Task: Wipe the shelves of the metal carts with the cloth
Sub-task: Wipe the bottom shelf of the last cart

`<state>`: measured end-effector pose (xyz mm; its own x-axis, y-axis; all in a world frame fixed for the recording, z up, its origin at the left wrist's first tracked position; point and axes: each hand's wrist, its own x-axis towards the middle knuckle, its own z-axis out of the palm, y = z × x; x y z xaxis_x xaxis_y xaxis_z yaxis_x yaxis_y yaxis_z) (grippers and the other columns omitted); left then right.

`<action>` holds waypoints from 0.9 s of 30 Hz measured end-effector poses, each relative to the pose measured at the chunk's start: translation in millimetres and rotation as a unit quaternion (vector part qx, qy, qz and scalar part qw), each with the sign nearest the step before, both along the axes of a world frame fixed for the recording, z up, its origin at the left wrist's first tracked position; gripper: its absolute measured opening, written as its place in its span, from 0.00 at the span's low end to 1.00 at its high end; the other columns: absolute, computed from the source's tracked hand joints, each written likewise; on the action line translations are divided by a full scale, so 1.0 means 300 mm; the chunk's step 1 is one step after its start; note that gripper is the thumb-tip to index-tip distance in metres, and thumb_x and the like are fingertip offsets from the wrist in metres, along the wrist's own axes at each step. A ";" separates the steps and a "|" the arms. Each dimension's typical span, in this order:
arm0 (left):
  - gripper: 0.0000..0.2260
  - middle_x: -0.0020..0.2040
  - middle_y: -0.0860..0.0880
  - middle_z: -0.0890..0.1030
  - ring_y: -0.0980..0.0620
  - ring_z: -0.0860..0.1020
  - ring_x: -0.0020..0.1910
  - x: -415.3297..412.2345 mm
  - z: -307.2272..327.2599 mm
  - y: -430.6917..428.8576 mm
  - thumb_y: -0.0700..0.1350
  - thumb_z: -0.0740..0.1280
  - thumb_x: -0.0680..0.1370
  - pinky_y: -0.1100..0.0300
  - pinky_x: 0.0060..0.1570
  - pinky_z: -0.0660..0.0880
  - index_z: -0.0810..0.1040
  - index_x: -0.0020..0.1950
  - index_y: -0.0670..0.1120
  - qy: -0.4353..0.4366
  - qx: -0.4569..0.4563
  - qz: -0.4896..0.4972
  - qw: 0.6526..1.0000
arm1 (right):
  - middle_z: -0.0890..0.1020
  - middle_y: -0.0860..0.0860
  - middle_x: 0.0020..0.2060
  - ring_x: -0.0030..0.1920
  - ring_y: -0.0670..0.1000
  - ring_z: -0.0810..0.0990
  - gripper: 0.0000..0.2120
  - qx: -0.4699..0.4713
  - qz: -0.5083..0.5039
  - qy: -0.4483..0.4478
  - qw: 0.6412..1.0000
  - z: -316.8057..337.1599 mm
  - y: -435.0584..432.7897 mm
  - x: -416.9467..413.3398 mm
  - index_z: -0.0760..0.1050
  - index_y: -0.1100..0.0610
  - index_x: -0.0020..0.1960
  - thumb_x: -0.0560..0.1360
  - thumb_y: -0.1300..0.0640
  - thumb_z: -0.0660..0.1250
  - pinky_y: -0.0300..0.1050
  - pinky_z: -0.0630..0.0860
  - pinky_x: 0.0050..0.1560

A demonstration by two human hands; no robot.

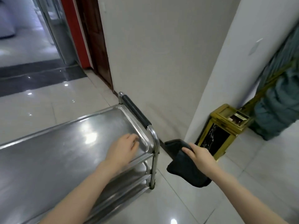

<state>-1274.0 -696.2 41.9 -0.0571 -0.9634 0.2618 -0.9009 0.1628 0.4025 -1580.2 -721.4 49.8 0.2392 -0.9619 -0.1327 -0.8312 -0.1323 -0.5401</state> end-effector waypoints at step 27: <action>0.13 0.55 0.45 0.78 0.44 0.77 0.53 0.075 0.112 -1.092 0.49 0.60 0.81 0.50 0.50 0.76 0.74 0.64 0.46 -0.003 0.045 0.333 0.942 | 0.81 0.50 0.52 0.53 0.53 0.79 0.15 -0.001 0.317 -0.048 0.947 0.146 -1.582 0.434 0.73 0.50 0.62 0.82 0.44 0.56 0.48 0.73 0.50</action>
